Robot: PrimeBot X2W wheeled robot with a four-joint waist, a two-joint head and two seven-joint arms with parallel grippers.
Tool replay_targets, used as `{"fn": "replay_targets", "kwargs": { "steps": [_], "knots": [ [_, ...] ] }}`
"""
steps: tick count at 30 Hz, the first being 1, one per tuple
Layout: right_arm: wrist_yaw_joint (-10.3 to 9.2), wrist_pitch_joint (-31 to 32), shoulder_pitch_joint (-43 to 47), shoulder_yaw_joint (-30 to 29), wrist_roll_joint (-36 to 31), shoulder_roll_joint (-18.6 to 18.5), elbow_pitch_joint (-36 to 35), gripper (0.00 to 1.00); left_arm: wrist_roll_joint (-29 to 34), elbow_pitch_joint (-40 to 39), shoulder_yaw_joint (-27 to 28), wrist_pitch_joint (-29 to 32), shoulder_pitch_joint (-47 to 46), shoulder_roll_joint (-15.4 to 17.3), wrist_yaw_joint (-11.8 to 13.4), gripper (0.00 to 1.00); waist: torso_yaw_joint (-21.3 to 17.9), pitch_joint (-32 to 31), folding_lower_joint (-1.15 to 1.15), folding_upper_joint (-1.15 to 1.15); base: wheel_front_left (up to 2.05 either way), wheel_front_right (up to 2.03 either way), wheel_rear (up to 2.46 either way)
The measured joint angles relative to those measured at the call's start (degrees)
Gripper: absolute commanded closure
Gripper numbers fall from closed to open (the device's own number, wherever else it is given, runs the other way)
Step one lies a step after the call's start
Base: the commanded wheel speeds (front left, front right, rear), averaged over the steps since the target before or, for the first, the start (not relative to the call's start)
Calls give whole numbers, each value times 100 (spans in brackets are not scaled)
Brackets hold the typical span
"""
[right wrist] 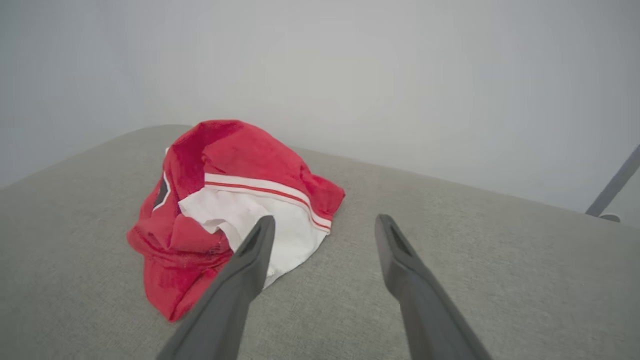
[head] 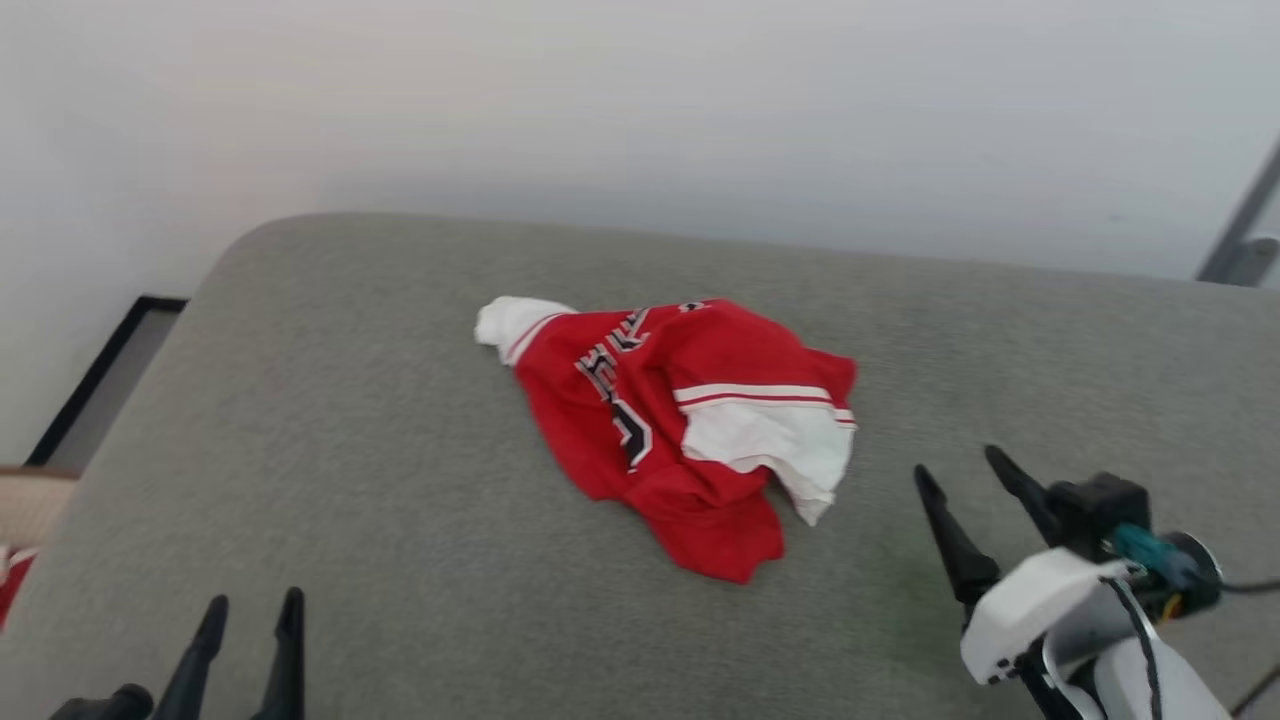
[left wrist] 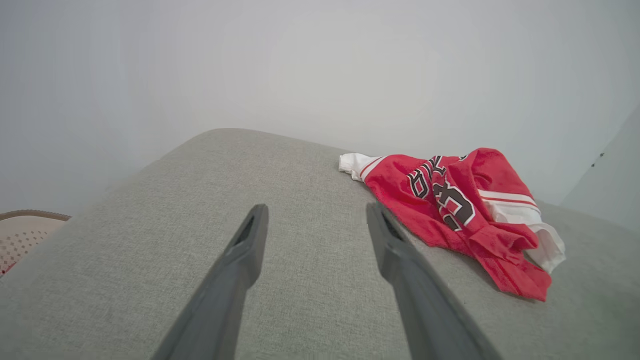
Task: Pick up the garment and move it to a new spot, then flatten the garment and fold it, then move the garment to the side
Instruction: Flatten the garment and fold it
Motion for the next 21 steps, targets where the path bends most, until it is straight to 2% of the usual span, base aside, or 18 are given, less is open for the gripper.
{"fn": "replay_targets", "kwargs": {
  "steps": [9, 16, 21],
  "knots": [
    [1, 1047, -788, 705, 243, -480, 698, 0, -92, 83, -411, 0, -364, 13, 0, 0, 613, 276, 0, 0, 0, 0, 0],
    [1, 1889, -1510, 1306, 420, -835, 1267, 0, -154, 140, -719, 0, -790, -102, 0, 0, 1014, 714, 0, 0, 0, 0, 0],
    [1, 2495, -2027, 1700, 546, -946, 1828, 0, -204, 196, -898, 0, -1064, -171, 0, 0, 1271, 1046, 0, 0, 0, 0, 0]
  ]
}}
